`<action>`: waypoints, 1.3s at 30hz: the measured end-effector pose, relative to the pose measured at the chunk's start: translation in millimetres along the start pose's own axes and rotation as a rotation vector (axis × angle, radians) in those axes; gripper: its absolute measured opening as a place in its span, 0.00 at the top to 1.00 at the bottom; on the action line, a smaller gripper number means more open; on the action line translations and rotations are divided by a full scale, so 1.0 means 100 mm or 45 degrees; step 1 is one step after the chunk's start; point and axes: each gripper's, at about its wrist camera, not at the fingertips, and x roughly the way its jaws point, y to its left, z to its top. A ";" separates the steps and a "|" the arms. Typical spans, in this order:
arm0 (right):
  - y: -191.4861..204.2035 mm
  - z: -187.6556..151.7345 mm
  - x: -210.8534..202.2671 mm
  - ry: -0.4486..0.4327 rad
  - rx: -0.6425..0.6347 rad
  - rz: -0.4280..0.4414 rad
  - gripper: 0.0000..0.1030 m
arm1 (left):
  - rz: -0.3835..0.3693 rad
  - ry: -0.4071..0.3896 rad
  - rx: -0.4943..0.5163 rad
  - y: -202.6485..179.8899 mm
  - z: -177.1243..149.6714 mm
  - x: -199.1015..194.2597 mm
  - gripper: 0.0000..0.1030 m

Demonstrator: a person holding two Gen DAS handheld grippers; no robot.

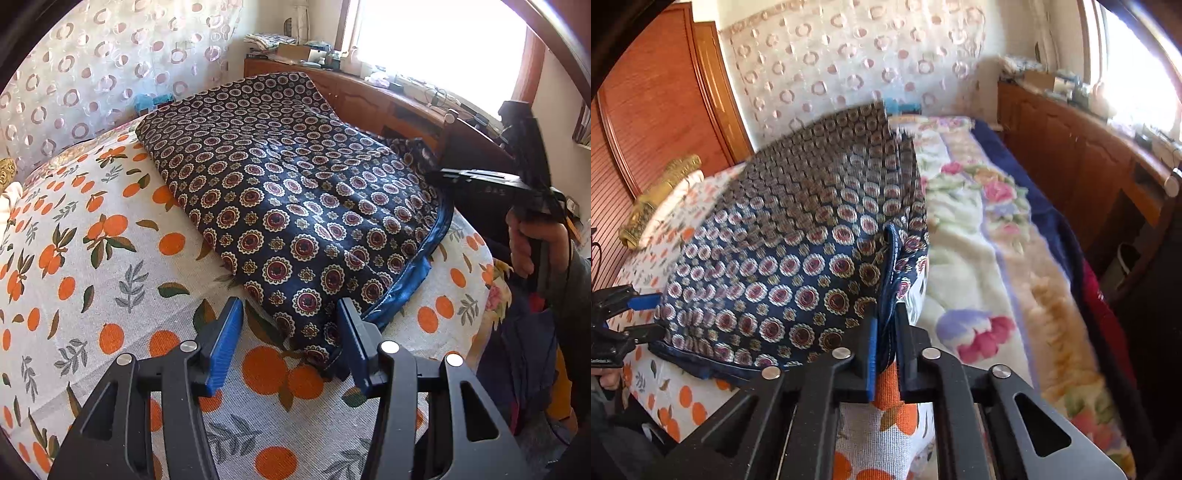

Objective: Fold small clothes

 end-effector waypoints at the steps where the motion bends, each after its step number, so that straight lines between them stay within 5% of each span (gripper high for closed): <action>1: 0.02 0.00 -0.04 -0.021 -0.010 0.013 0.95 | 0.003 0.000 0.003 0.00 0.00 0.00 0.48; 7: 0.21 -0.03 -0.20 -0.074 -0.082 0.023 0.95 | 0.017 -0.005 0.052 -0.05 -0.01 0.01 0.54; 9: 0.25 -0.05 -0.23 -0.079 -0.091 0.032 0.95 | -0.011 -0.002 0.057 -0.05 -0.02 -0.01 0.67; 17: 0.26 -0.05 -0.32 -0.122 -0.111 0.048 0.96 | -0.039 -0.043 0.068 -0.04 0.04 -0.15 0.89; 23: 0.21 0.11 -0.44 -0.189 -0.126 0.059 0.96 | -0.081 -0.141 0.058 0.07 0.32 -0.41 0.91; 30: 0.20 0.67 -0.40 -0.273 -0.095 0.098 0.96 | -0.068 -0.232 0.006 0.41 0.97 -0.47 0.91; 39: 0.17 1.43 0.40 -0.257 -0.131 0.077 0.96 | 0.020 -0.202 -0.097 1.17 1.63 0.02 0.91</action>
